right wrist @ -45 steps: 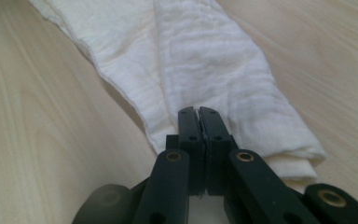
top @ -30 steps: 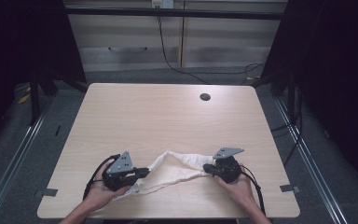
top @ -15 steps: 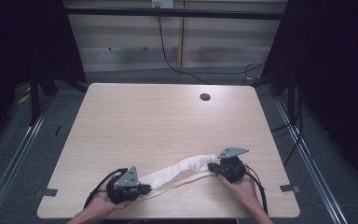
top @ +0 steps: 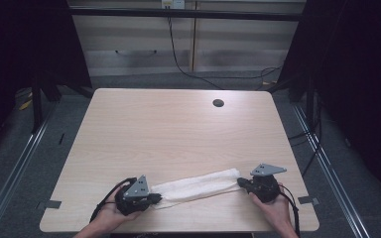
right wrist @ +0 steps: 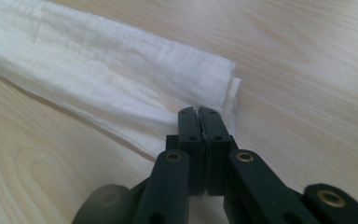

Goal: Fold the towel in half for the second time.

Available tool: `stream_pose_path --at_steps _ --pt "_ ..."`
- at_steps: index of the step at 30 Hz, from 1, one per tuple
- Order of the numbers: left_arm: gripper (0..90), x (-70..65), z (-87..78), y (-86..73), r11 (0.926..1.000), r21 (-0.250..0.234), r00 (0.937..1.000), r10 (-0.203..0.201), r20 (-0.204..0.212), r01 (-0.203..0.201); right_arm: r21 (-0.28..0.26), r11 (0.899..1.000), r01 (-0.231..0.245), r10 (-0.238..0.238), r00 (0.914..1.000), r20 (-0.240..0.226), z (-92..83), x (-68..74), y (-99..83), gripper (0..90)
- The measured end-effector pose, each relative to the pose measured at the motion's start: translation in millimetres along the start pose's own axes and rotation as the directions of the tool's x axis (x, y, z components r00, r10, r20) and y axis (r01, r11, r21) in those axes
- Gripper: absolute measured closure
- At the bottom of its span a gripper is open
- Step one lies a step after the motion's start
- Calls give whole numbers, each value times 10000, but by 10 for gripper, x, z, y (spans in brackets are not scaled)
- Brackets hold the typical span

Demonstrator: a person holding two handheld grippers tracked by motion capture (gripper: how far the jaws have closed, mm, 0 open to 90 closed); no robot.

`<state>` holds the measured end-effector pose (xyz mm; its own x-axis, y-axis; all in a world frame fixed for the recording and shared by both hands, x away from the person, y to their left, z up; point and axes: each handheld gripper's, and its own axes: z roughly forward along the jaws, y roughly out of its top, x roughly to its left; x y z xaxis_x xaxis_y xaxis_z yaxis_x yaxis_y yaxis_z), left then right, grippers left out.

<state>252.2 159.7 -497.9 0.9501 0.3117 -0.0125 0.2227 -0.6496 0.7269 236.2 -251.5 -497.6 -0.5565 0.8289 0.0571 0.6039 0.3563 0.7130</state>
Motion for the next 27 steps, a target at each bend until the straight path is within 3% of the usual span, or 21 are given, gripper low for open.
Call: stream_pose_path --at_steps 3,7,10,14,19,24,27 --pt "863 97 17 -1 9997 -104 9995 -242 -181 240 -15 10000 -80 80 9999 -92 13 -8 7 890" --pt "863 238 52 10 9998 -180 9967 -124 -804 109 -105 9999 -73 72 9999 -80 62 -3 36 890" --pt "863 327 68 7 9992 -312 9934 -288 -1111 254 -163 9998 -149 148 9999 -68 117 -4 77 891" --pt "863 445 68 -22 9960 -539 9887 -774 -1281 710 -217 9994 -279 279 9996 -5 197 -6 143 890" --pt "846 495 33 -51 9910 -676 9858 -1228 -1141 1157 -262 9994 -223 227 9997 122 248 50 189 873" --pt "721 439 -23 -64 9877 -753 9894 -1401 -382 1370 -464 9976 -509 481 9970 -601 186 81 152 738" --pt "652 421 -72 -60 9855 -829 9879 -1513 -338 1481 -640 9956 -684 622 9936 -938 132 71 158 725"
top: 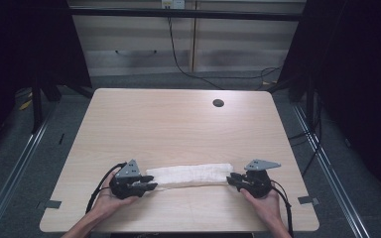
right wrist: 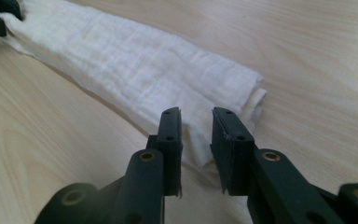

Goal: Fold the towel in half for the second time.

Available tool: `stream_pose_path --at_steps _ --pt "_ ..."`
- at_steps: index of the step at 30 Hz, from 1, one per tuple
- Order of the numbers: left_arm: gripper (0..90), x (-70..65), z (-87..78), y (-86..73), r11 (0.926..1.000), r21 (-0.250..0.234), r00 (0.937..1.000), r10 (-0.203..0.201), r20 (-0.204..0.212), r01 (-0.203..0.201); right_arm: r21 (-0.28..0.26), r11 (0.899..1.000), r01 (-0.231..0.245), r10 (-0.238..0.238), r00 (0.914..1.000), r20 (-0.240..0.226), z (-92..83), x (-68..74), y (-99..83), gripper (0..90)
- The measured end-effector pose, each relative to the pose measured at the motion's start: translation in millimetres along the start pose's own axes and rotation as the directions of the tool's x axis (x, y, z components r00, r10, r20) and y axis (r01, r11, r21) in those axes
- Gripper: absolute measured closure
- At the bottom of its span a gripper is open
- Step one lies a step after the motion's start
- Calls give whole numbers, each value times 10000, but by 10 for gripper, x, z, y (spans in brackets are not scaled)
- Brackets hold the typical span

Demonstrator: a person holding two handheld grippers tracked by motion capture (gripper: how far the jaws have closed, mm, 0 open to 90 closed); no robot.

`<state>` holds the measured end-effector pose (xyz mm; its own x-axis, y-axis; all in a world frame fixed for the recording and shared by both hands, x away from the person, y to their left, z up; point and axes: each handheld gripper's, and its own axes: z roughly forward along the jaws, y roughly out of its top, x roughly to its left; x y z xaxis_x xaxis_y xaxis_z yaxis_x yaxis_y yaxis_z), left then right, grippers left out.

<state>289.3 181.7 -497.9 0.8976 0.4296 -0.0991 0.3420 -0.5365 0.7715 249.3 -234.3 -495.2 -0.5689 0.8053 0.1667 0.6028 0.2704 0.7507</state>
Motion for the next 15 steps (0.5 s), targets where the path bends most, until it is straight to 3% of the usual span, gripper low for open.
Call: stream_pose_path --at_steps 2,6,10,12,15 --pt "594 2 -61 12 9991 -320 9995 -284 105 287 -281 9995 -171 163 9995 -287 -45 -13 9 699" --pt "502 30 -211 24 9950 -718 9974 -710 -127 699 -815 9960 -354 324 9987 -384 -148 -19 40 624" --pt "428 70 -350 -2 9891 -916 9925 -1186 -300 1154 -1209 9916 -455 428 9988 -246 -274 -22 70 532" --pt "401 65 -424 -27 9880 -833 9878 -1363 -753 1300 -1447 9881 -529 532 9986 -21 -345 -38 75 487" --pt "354 70 -543 -80 9823 -1061 9807 -1655 -1038 1545 -1882 9799 -659 699 9974 149 -473 -92 63 431"
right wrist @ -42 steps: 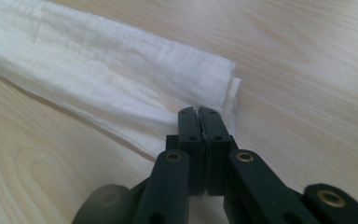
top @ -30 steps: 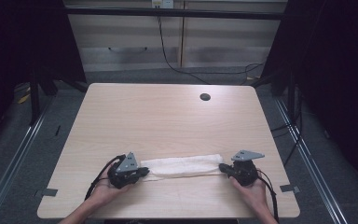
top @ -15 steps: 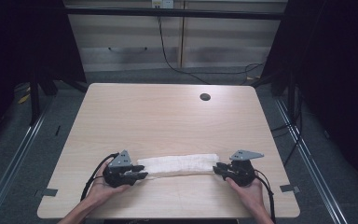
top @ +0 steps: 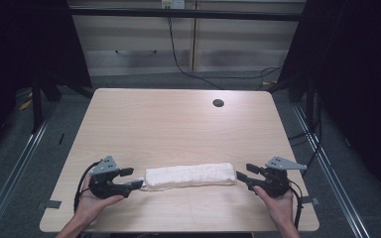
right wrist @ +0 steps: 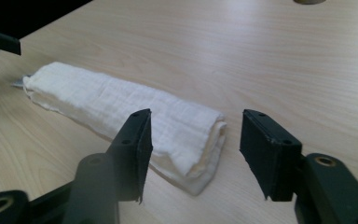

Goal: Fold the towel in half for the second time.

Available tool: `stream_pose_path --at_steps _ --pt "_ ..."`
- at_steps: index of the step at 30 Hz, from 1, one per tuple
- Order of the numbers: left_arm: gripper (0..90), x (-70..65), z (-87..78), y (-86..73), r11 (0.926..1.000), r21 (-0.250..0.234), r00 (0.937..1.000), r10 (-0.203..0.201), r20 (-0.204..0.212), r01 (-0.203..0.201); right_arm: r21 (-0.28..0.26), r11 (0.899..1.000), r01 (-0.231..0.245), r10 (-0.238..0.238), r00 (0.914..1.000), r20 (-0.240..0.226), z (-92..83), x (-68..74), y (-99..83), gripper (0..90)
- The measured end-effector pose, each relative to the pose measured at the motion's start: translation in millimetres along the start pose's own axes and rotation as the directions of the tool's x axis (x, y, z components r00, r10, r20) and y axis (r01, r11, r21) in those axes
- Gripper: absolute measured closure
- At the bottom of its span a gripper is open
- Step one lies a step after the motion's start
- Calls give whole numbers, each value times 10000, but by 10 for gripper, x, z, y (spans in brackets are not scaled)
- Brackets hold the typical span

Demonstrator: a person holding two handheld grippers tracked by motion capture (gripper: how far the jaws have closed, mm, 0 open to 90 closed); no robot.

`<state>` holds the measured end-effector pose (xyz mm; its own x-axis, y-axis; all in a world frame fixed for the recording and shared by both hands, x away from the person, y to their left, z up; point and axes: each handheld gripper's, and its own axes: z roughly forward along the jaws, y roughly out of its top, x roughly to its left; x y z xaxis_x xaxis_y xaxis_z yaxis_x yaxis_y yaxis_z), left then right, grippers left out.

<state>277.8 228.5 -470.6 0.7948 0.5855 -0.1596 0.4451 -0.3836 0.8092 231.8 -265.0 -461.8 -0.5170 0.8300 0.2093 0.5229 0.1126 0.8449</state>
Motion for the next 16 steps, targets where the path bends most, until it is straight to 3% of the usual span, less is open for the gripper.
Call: stream_pose_path --at_steps 2,4,6,7,11,16 --pt "330 43 -58 -32 9996 -130 9996 -238 -125 236 -342 9992 -211 213 9997 72 -73 -41 -9 394" --pt "301 99 -102 -57 9983 -240 9956 -552 -758 535 -438 9986 -293 302 9993 211 -126 -77 -24 367" --pt "267 204 -155 -75 9930 -346 9913 -1152 -631 1132 -449 9984 -341 358 9986 381 -158 -106 -46 348" --pt "246 249 -183 -95 9904 -490 9877 -1332 -823 1295 -424 9985 -344 365 9981 500 -170 -122 -59 343" --pt "208 399 -209 -182 9886 -470 9825 -1473 -1138 1428 -319 9981 -529 553 9953 798 -190 -214 -129 314" --pt "179 429 -187 -212 9897 -286 9831 -1423 -1155 1400 204 9977 -640 608 9899 1281 -123 -288 -199 263"
